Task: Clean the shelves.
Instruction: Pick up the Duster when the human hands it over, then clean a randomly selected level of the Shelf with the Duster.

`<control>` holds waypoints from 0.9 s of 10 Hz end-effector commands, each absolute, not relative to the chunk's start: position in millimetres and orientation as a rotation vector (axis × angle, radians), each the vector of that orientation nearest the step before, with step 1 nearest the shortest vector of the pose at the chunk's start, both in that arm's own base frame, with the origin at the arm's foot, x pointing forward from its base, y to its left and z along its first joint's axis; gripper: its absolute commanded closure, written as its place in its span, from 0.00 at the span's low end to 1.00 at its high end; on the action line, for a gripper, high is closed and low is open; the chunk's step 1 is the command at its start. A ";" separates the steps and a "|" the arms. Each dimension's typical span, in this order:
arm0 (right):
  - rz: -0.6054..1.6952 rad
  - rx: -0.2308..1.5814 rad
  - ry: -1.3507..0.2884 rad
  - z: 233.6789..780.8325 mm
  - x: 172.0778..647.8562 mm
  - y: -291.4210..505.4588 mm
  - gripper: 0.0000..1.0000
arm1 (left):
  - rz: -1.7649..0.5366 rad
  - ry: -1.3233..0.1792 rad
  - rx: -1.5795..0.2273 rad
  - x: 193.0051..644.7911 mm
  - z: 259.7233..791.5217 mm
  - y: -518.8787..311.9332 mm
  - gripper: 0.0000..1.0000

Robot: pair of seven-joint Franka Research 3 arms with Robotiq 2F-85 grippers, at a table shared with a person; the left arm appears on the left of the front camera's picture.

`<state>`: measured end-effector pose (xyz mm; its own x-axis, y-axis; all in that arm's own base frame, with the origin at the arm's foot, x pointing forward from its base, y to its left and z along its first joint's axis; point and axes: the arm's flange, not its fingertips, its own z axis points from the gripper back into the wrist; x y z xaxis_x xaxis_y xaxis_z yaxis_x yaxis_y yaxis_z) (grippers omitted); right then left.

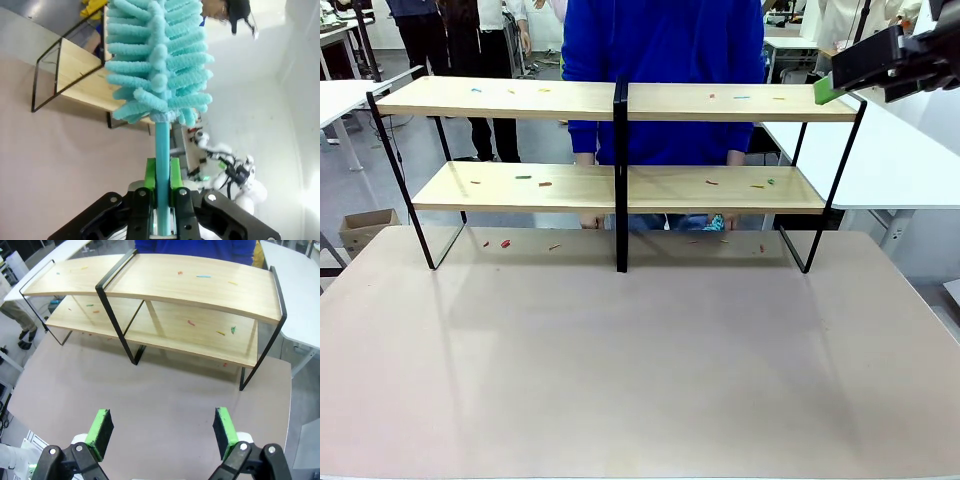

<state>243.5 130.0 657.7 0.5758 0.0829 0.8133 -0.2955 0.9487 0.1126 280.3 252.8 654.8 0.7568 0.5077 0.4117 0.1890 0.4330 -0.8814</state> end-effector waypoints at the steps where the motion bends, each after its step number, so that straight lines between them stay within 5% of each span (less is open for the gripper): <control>1: 0.222 0.254 -0.934 658.2 244.0 129.9 0.00 | 0.154 -0.696 -1.099 277.0 672.6 245.7 0.90; 9: 0.222 0.254 -0.934 658.2 244.0 129.9 0.00 | 0.154 -0.696 -1.099 277.0 672.6 245.7 0.90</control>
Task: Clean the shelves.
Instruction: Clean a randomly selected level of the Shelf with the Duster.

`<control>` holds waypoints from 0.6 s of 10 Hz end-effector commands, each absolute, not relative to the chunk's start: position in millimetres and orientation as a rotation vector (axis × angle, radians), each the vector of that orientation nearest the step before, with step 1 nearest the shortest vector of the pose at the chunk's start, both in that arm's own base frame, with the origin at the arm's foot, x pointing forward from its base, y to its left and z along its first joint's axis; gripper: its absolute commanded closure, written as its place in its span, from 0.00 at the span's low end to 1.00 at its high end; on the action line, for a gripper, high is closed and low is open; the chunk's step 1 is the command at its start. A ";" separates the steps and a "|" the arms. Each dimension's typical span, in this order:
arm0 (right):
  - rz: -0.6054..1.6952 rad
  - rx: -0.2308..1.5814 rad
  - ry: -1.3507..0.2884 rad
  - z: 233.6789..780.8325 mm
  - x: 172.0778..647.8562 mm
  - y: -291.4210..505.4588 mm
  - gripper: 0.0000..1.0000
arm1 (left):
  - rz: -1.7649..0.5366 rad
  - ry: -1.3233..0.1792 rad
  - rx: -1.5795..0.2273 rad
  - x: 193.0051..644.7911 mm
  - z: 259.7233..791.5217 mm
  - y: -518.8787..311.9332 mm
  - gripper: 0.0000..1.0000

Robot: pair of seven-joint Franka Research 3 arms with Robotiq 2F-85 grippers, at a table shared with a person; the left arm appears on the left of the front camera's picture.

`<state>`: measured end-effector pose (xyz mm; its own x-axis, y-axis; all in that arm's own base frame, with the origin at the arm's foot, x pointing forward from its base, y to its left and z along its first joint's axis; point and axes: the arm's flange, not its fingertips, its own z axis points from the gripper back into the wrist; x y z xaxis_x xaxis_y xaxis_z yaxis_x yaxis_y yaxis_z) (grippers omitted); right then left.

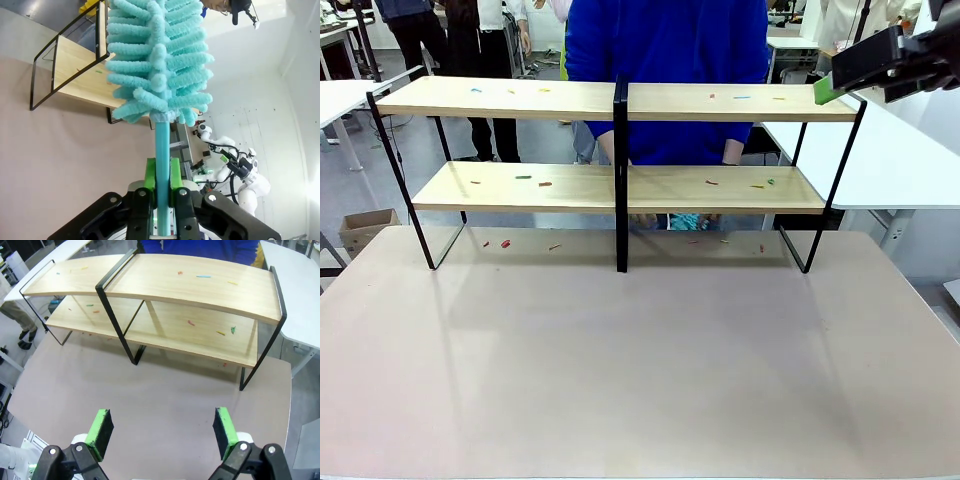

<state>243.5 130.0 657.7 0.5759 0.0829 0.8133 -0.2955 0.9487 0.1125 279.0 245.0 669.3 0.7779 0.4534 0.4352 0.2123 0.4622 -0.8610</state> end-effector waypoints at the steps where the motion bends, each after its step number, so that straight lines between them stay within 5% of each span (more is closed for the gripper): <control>1: 0.222 0.254 -0.934 658.2 244.0 129.9 0.00 | 0.154 -0.696 -1.099 277.0 672.6 245.7 0.90; 3: 0.222 0.254 -0.934 658.2 244.0 129.9 0.00 | 0.164 -0.698 -1.103 279.0 669.2 245.0 0.87; 6: 0.222 0.254 -0.934 658.2 244.0 129.9 0.00 | -0.451 -0.467 -1.086 244.5 676.5 148.0 0.87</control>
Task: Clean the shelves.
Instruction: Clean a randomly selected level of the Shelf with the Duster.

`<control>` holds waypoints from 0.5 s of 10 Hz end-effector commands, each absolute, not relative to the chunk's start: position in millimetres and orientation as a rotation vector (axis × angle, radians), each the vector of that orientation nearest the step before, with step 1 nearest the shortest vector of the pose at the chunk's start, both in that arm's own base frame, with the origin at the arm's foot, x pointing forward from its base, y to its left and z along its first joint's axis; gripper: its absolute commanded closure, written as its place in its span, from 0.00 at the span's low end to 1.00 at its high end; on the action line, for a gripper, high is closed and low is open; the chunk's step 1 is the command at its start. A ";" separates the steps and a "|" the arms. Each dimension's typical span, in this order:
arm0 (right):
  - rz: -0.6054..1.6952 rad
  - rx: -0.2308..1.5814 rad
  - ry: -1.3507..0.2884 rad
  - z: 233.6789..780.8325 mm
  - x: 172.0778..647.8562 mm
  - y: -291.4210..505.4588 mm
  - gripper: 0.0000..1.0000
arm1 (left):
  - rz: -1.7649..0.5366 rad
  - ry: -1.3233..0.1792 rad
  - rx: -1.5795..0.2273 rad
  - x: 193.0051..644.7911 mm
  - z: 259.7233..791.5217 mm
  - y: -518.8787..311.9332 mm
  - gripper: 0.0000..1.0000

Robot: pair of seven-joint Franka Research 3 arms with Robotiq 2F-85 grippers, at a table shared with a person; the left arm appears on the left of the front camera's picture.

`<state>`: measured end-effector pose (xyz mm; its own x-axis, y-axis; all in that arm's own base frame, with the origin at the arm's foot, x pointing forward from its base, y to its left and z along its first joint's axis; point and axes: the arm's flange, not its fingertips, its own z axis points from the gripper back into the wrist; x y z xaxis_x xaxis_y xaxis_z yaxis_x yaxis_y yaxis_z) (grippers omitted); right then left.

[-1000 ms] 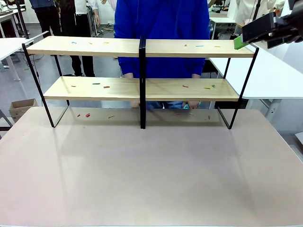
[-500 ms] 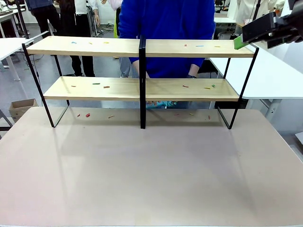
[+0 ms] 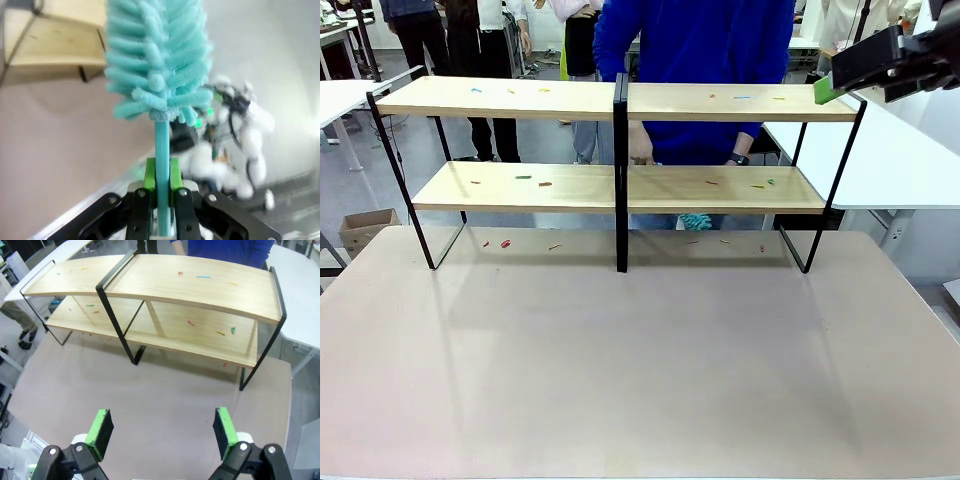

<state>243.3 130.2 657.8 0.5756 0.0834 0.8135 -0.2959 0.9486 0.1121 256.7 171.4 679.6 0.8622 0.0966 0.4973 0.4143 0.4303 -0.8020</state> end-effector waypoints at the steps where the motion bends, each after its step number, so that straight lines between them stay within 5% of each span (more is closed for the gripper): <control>1: 0.222 0.254 -0.934 658.2 244.0 129.9 0.00 | -0.561 -0.382 -1.030 235.6 669.7 114.7 0.87; 5: 0.222 0.254 -0.934 658.2 244.0 129.9 0.00 | -0.699 -0.105 -0.643 214.8 578.7 -20.2 0.87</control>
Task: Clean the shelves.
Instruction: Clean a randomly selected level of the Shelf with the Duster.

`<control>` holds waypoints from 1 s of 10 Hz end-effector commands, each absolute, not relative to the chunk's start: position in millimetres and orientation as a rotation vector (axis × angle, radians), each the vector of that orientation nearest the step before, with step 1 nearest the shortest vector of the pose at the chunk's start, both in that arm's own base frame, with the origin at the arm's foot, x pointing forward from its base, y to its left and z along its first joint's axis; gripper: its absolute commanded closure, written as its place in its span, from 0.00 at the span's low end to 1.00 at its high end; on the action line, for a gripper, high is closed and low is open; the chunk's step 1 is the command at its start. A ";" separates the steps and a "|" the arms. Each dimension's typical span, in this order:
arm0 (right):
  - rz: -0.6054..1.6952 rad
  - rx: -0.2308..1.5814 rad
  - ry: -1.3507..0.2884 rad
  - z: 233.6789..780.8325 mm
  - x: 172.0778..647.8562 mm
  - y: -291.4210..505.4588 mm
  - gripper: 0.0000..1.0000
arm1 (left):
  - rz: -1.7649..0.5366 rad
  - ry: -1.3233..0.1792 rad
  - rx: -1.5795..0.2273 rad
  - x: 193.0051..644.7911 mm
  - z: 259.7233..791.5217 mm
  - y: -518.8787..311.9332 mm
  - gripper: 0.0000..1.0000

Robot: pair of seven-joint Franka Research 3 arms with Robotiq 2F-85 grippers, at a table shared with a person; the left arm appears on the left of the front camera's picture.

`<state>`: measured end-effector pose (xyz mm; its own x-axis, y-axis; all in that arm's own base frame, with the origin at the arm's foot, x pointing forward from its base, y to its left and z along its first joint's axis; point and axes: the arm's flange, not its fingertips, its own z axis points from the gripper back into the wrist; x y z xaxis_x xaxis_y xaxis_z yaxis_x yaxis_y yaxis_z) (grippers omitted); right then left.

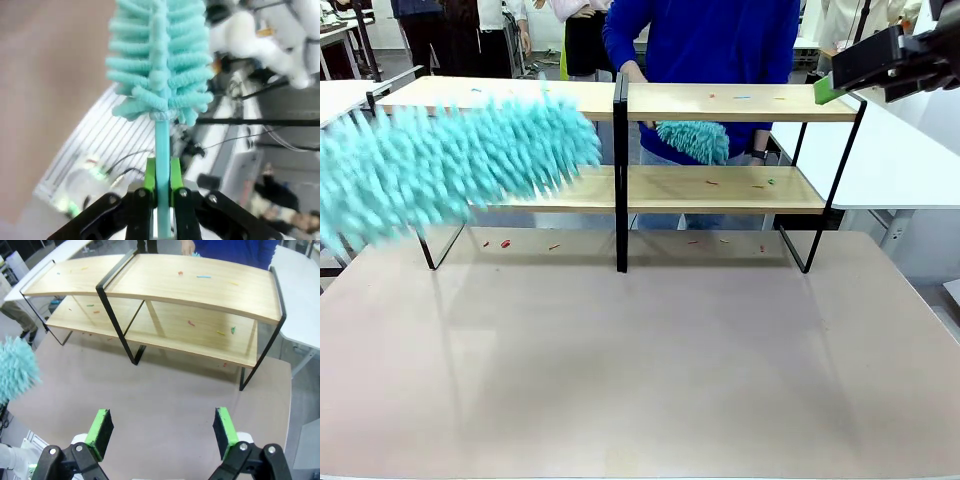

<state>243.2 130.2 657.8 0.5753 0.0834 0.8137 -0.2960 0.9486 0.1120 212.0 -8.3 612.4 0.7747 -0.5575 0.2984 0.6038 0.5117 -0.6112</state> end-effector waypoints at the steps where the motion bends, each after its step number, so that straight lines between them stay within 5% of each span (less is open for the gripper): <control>1: 0.222 0.254 -0.934 658.2 244.0 129.9 0.00 | -0.702 -0.069 -0.636 212.6 558.1 -36.2 0.87; 4: 0.222 0.254 -0.934 658.2 244.0 129.9 0.00 | -0.709 -0.040 -0.673 212.9 580.0 -30.6 0.87; 7: 0.222 0.254 -0.934 658.2 244.0 129.9 0.00 | -0.501 -0.163 -0.588 255.8 546.7 -85.3 0.87; 10: 0.222 0.254 -0.934 658.2 244.0 129.9 0.00 | -0.542 -0.067 -0.603 277.8 543.3 -98.9 0.87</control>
